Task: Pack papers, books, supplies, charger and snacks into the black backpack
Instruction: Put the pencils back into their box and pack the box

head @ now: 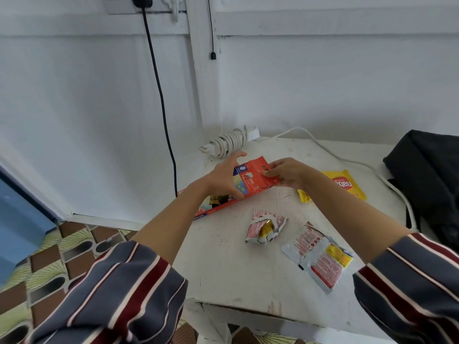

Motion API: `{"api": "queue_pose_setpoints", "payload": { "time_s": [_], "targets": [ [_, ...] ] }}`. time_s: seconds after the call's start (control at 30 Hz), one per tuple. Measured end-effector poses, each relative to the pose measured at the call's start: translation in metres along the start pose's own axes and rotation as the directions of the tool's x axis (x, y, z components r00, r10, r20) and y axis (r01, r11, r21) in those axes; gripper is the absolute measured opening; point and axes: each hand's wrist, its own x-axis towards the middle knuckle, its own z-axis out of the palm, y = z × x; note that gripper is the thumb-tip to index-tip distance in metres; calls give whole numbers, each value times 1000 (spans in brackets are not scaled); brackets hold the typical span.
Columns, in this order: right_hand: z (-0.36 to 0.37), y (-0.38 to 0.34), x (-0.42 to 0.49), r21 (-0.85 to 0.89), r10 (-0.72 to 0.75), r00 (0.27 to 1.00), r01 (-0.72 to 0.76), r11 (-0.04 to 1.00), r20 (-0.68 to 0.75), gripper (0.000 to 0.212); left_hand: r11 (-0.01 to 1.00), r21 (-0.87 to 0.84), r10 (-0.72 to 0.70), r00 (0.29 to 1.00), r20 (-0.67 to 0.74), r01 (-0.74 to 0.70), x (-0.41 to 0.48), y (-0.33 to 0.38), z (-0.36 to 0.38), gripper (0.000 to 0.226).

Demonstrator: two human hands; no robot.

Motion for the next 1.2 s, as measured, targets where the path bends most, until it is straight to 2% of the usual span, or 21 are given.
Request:
{"api": "queue_pose_setpoints", "payload": {
  "time_s": [0.3, 0.67, 0.83, 0.9, 1.0, 1.07, 1.2],
  "targets": [
    [2, -4, -4, -27, 69, 997, -69, 997, -31, 45, 998, -14, 54, 998, 20, -54, 4, 2, 4, 102],
    [0, 3, -8, 63, 69, 997, -68, 996, -20, 43, 993, -52, 111, 994, 16, -110, 3, 6, 6, 103],
    [2, 7, -7, 184, 68, 997, -60, 981, -38, 41, 994, -48, 97, 995, 9, -96, 4, 6, 7, 103],
    [3, 10, -6, 209, 68, 996, -54, 976, -60, 40, 999, -26, 46, 999, 18, -46, 4, 1, 4, 108],
    [4, 13, -7, 237, 73, 993, -50, 970, -89, 36, 994, 105, -50, 996, 77, 42, 1, -12, -3, 124],
    [3, 13, -10, 295, 47, 995, -18, 955, -93, 32, 993, 80, -96, 990, 103, 88, -1, -18, -5, 122],
    [5, 14, -15, 542, -120, 993, 106, 834, -10, 45, 994, 7, -105, 990, -94, 106, 0, -16, -4, 109]
  ]
}}
